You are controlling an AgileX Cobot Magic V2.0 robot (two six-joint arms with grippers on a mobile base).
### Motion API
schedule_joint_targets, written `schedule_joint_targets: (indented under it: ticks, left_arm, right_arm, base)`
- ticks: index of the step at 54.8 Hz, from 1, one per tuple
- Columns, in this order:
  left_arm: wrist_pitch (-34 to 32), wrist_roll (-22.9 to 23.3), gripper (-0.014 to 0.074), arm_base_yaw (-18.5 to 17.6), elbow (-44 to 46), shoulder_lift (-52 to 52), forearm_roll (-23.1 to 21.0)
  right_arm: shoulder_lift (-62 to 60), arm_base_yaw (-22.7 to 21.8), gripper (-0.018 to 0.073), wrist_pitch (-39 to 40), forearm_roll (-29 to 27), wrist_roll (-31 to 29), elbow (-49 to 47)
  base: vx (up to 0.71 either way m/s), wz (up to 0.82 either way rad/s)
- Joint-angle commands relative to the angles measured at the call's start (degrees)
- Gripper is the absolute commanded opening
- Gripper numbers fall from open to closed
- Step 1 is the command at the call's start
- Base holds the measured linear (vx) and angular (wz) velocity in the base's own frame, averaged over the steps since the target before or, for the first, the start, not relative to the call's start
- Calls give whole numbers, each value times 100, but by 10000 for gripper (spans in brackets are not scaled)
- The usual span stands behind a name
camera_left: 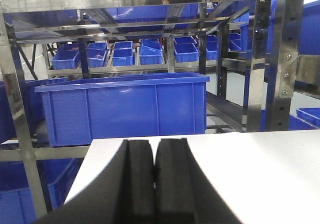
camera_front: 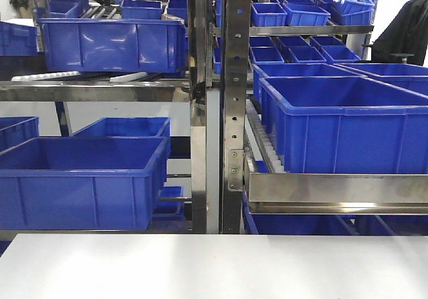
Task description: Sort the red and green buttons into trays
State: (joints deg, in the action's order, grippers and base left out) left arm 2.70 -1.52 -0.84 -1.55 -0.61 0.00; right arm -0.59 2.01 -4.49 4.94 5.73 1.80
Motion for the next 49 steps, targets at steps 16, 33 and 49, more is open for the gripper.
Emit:
schedule_joint_targets:
  ticks: [16,33,49]
  left_arm:
    - [-1029,272,-6,-1,172,-84,-104]
    - [577,455,-3,-1,1615,264,130]
    - [1645,440,28,-1,1875,1451,615]
  right_arm:
    - [-50,-20,-9,693,-18,9,-187]
    - [844,-20,-9,-825,51,9,-1725]
    - [2076,-20,0,-935,51,3,-1863]
  base:
    - [0,0]
    - [0,0]
    - [0,0]
